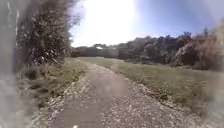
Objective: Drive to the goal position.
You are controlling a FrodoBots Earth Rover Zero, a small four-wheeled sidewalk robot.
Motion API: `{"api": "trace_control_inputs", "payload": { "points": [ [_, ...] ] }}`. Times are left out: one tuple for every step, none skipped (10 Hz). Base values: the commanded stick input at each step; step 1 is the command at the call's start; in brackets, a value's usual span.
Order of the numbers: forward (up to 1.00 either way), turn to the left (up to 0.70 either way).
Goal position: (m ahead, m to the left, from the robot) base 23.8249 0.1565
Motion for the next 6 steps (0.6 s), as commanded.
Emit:
{"api": "trace_control_inputs", "payload": {
  "points": [
    [1.00,0.00],
    [1.00,0.00],
    [1.00,0.03],
    [1.00,0.10],
    [1.00,0.08],
    [1.00,0.15]
  ]
}}
